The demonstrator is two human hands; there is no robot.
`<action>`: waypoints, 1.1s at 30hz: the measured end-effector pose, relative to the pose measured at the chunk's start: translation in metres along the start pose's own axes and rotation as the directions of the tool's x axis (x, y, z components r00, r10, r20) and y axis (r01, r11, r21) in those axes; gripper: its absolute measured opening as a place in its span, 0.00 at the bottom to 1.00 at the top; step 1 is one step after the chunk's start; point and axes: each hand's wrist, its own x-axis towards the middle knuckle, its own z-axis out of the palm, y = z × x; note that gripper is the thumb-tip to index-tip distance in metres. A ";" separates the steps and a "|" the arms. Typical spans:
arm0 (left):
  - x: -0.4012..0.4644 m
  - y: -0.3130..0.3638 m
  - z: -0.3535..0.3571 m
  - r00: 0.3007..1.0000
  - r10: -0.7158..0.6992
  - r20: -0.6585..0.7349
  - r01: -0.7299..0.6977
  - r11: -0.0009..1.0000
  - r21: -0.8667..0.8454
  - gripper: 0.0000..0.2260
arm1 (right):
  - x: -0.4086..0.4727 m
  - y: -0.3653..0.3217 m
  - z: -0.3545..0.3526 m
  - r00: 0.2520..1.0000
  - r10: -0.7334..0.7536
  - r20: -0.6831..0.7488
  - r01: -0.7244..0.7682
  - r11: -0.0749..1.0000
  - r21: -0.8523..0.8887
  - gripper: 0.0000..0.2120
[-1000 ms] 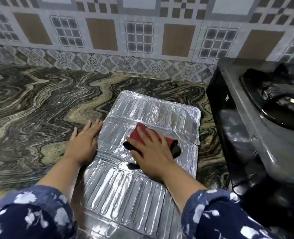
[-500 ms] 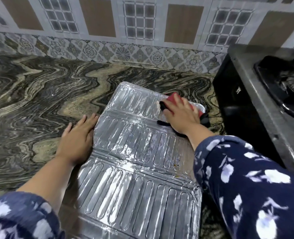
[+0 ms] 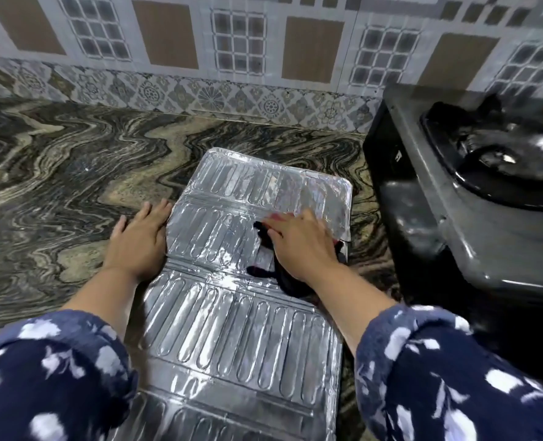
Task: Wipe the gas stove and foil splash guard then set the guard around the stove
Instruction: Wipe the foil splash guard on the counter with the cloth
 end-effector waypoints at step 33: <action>0.005 -0.006 0.006 1.000 0.018 -0.016 -0.018 0.999 0.032 0.22 | 0.030 0.012 0.027 0.955 0.257 0.150 -0.238 0.962 -0.132 0.27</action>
